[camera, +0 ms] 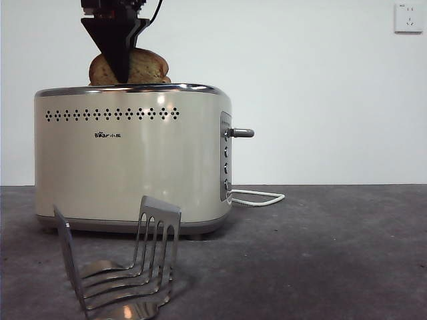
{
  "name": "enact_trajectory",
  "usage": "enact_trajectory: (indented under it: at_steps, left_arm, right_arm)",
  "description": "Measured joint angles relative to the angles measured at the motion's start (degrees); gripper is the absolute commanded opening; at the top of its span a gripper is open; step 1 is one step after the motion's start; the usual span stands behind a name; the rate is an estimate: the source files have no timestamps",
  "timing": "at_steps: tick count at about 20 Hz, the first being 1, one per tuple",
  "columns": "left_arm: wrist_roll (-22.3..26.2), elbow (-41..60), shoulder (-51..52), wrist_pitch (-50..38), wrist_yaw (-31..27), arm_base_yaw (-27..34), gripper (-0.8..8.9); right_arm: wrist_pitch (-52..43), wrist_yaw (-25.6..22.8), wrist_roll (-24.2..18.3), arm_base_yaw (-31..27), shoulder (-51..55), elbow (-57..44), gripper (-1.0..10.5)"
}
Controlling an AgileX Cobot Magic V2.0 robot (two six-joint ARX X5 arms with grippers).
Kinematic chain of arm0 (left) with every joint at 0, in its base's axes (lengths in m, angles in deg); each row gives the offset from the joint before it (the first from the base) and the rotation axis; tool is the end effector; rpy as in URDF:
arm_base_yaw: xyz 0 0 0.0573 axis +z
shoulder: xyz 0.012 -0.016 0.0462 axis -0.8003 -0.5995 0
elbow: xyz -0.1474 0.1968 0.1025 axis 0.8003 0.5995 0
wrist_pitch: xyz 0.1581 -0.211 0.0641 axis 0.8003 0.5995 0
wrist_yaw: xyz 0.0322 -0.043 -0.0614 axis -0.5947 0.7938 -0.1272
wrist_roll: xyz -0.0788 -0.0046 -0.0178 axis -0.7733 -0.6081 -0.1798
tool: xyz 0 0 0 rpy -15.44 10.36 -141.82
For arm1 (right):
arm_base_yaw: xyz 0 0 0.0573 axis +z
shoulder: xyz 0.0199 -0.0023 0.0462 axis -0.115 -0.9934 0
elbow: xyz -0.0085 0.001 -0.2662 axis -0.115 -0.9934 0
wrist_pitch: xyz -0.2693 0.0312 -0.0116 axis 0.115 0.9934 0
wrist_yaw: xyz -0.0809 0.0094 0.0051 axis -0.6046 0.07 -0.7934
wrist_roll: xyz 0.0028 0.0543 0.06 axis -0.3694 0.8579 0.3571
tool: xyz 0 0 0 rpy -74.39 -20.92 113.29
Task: Pick up a slice of bread from the rack,put the bread on the toaster,press the button
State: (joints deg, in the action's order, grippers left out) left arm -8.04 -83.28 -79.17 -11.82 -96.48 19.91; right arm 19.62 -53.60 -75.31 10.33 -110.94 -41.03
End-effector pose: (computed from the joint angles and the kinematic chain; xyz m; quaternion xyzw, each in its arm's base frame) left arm 0.3325 -0.1947 0.3260 0.6105 0.3751 -0.3489 0.6040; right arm 0.1257 0.0089 0.2788 -0.0202 0.2505 0.0388 0.9671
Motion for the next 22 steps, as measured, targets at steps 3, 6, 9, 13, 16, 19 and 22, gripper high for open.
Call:
enact_trajectory:
  at_steps: [3, 6, 9, 13, 16, 19, 22]
  left_arm:
    - [0.00, 0.00, -0.66, -0.02, 0.15, 0.02, 1.00]
    - [-0.15, 0.00, -0.63, -0.26, 0.22, 0.04, 3.57]
    - [-0.24, 0.00, 0.70, -0.94, 1.20, 0.04, 3.80]
    - [-1.31, 0.00, 8.35, -1.66, 1.53, 0.04, 3.79]
    - [-2.86, 0.00, 14.86, -1.66, 1.53, 0.02, 3.76]
    - [-9.99, 0.00, 21.70, -1.57, 2.14, -0.42, 2.23]
    - [-20.17, 0.00, 26.21, 0.37, 3.63, -1.53, 0.60]
  right_arm:
    - [0.11, 0.00, 0.00, 0.00, -0.02, 0.00, 0.0]
    - [0.15, 0.00, 0.00, 0.00, -0.02, 0.00, 0.0]
    - [0.15, 0.00, 0.00, 0.00, -0.02, 0.00, 0.0]
    - [0.37, 0.00, 0.04, 0.00, -0.02, 0.00, 0.0]
    - [1.62, 0.02, 2.08, 0.00, -0.02, 0.00, 0.0]
    - [-0.57, 2.86, 6.49, 0.00, -1.01, 0.00, -0.1]
    - [-4.39, 10.62, 9.07, 0.00, -3.69, 0.00, -0.1]
